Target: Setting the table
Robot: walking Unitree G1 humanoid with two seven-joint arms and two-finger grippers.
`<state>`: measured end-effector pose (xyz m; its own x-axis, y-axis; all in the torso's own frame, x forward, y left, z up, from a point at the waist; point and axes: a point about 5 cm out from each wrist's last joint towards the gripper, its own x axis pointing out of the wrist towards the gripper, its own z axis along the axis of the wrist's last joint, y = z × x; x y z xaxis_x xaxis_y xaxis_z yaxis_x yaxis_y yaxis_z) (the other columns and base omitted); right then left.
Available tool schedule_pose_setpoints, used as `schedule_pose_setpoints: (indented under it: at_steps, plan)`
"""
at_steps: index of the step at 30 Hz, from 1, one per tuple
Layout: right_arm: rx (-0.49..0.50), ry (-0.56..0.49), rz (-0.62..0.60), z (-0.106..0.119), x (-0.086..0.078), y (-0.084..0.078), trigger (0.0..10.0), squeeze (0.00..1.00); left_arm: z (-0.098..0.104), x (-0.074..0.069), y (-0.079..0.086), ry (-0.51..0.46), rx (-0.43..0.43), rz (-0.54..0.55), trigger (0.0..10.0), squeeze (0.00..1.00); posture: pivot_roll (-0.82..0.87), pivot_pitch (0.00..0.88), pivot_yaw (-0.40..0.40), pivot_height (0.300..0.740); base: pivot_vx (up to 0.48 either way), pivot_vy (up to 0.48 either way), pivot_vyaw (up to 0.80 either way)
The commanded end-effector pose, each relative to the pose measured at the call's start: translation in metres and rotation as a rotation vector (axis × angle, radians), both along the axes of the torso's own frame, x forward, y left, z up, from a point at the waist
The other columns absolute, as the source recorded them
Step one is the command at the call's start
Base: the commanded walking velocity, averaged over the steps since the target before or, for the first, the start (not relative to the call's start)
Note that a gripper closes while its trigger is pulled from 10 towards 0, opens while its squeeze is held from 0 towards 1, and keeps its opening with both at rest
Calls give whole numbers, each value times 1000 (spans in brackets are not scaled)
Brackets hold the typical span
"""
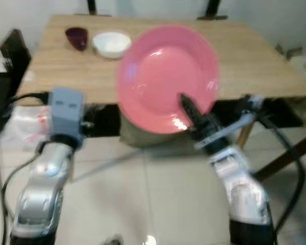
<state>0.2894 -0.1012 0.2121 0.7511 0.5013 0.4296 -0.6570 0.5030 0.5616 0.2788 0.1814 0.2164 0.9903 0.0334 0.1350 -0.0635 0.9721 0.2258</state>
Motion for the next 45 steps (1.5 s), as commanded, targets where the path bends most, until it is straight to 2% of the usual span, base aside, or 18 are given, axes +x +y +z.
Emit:
schedule_pose_setpoints:
  at_steps: [1, 8, 15, 20, 26, 28, 30, 35, 39, 42, 45]
  plan:
    - [6, -2, -19, -1, -1, -8, 10000, 0, -3, 0, -5, 11, 3, -20, 10000, 0, -28, 29, -7, 740, 435, 0, 0]
    - [-2, -9, -3, -2, -2, -5, 10000, 0, -2, 0, -5, 10, 4, -20, 10000, 0, -25, 29, -6, 740, 435, 0, 0]
    - [7, 4, -12, -2, -1, -6, 10000, 0, -2, 0, -5, 9, 5, -23, 10000, 0, -25, 29, -6, 740, 436, 0, 713]
    - [14, 12, -22, -3, 1, -8, 10000, 0, -2, 0, -6, 10, 6, -24, 10000, 0, -26, 31, -6, 740, 436, 0, 0]
    - [16, 50, -98, -7, 7, -20, 10000, 0, -3, -1, -8, 16, 8, -43, 10000, 0, -26, 33, -5, 740, 436, 0, 0]
    - [18, 62, -119, -9, 9, -24, 10000, 0, -4, -1, -9, 22, 10, -62, 10000, 0, -26, 33, -5, 740, 435, 0, -334]
    - [12, 74, -148, -11, 10, -29, 10000, 0, -5, -3, -13, 36, 11, -125, 10000, 0, -28, 35, -4, 740, 416, 0, -703]
    - [4, 77, -170, -13, 11, -33, 10000, 0, -4, -6, -16, 47, 10, -202, 10000, 0, -28, 35, -4, 740, 134, 0, -260]
    - [-14, 91, -187, -17, 11, -36, 10000, 0, -5, -12, -20, 79, 46, -322, 10000, 0, -24, 37, -1, 740, 0, 0, 0]
    - [-12, 100, -186, -19, 11, -36, 10000, 0, -6, -12, -20, 94, 53, -347, 10000, 0, -24, 37, -1, 740, 0, 0, 0]
    - [40, 162, -119, -29, 6, -32, 10000, 0, -7, -13, -16, 114, 106, -386, 10000, 0, -24, 37, -1, 740, 0, 0, 0]
